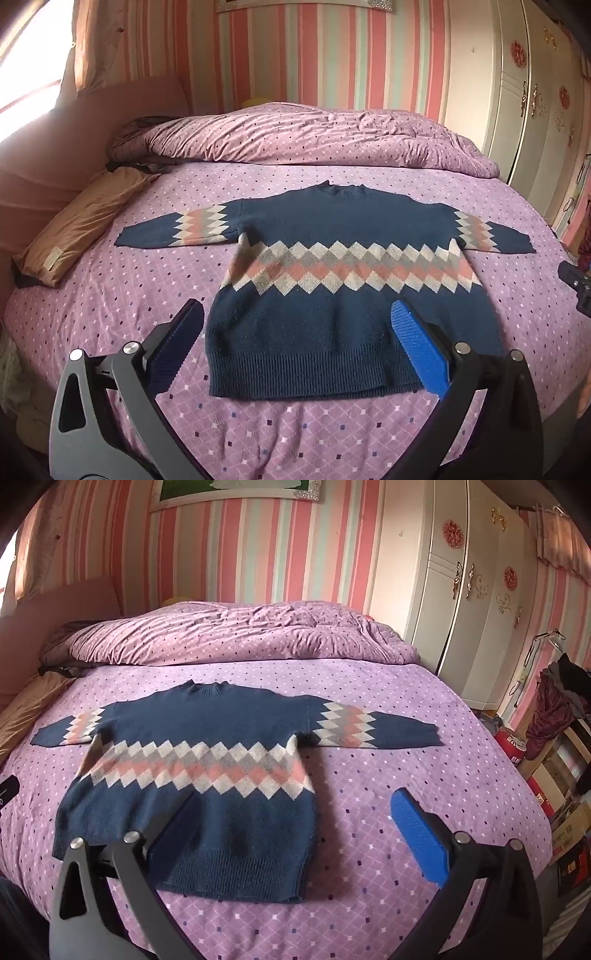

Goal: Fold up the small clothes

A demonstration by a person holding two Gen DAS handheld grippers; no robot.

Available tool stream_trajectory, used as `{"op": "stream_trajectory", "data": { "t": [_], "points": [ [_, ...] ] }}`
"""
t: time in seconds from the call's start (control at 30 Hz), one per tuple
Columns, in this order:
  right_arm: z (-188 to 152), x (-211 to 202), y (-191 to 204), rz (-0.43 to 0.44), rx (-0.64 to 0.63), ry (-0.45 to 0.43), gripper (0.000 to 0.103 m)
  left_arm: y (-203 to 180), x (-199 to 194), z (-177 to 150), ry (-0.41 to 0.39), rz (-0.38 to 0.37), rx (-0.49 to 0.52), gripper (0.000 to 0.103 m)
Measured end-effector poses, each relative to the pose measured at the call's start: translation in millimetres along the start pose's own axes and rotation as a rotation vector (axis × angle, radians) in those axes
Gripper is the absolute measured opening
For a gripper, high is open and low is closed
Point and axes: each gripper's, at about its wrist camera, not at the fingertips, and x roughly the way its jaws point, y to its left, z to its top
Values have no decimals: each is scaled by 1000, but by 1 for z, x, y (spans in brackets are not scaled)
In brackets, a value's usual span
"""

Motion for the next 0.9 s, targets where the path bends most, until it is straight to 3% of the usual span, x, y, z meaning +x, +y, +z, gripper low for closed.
{"op": "stream_trajectory", "data": {
  "t": [0.9],
  "points": [
    [-10,-5,-2,22,-2,0,102,10,-3,2,-9,33,-9,100]
  ]
}}
